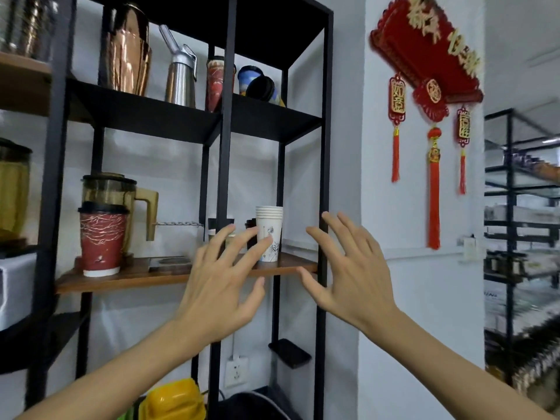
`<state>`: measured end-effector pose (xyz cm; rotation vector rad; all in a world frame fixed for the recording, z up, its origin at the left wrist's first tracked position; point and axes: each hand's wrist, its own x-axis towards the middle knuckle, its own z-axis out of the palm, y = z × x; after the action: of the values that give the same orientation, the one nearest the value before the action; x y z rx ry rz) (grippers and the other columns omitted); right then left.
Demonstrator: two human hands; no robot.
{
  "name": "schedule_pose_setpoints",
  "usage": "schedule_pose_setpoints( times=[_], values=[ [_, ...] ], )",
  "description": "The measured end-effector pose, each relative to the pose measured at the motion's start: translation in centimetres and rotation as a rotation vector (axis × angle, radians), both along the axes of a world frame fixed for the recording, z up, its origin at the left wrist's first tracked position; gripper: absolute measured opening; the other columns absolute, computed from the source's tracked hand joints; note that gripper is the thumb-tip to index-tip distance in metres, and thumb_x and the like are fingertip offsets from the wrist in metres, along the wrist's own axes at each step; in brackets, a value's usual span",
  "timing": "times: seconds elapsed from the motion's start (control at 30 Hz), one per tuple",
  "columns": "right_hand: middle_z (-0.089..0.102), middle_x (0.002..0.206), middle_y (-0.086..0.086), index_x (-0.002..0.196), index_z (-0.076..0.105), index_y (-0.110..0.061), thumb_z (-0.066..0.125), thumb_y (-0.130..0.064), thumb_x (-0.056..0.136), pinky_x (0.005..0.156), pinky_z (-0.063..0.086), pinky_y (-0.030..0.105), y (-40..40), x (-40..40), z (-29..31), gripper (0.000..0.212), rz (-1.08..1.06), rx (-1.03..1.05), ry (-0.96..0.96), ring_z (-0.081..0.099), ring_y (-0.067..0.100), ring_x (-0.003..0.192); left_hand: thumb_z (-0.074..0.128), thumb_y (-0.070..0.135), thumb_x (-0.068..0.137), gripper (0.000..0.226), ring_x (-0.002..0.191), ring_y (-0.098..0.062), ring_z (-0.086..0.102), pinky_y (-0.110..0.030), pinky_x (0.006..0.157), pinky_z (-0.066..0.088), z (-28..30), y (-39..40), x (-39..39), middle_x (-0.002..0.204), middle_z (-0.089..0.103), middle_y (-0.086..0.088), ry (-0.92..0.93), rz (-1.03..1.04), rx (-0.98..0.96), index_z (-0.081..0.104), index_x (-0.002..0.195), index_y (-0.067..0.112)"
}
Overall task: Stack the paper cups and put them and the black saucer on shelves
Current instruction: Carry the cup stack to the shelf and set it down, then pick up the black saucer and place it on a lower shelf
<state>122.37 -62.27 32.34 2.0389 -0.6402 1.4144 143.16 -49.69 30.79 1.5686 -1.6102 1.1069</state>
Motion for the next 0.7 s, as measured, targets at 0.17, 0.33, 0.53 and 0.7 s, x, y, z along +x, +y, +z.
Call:
schedule_pose_setpoints(
  times=[0.17,0.33,0.53,0.7],
  values=[
    [0.041,0.159,0.0,0.146,0.048,-0.033,0.055,-0.064,0.088,0.121,0.029,0.044,4.4,-3.2,-2.6,0.065,-0.032,0.053,-0.036,0.03,0.022,0.152,0.054,0.042,0.089,0.064,0.15,-0.031,0.034,-0.049,0.107,0.039,-2.6,2.1,-1.7,0.157,0.045,0.002,0.059,-0.113,-0.051,0.047,0.152,0.03],
    [0.04,0.16,-0.002,0.143,0.051,-0.031,0.059,-0.062,0.089,0.118,0.035,0.047,7.8,-6.6,-5.4,0.063,-0.059,0.088,-0.041,0.029,0.022,0.153,0.053,0.044,0.089,0.065,0.151,-0.03,0.034,-0.048,0.11,0.037,-5.7,3.7,-4.7,0.16,0.043,0.004,0.105,-0.155,-0.031,0.047,0.153,0.03],
    [0.042,0.159,-0.001,0.143,0.052,-0.03,0.057,-0.062,0.09,0.116,0.037,0.051,11.9,-11.2,-8.4,0.062,-0.093,0.159,-0.042,0.03,0.023,0.153,0.05,0.044,0.09,0.064,0.148,-0.031,0.037,-0.049,0.108,0.039,-8.8,6.3,-9.0,0.158,0.047,0.001,0.147,-0.217,0.012,0.05,0.152,0.027],
    [0.039,0.16,-0.004,0.145,0.049,-0.032,0.056,-0.063,0.091,0.115,0.038,0.052,15.7,-15.8,-10.5,0.063,-0.156,0.217,-0.03,0.026,0.02,0.154,0.048,0.044,0.091,0.064,0.15,-0.03,0.035,-0.051,0.112,0.039,-11.1,8.7,-12.8,0.159,0.045,0.002,0.188,-0.264,0.109,0.046,0.154,0.029]
  ],
)
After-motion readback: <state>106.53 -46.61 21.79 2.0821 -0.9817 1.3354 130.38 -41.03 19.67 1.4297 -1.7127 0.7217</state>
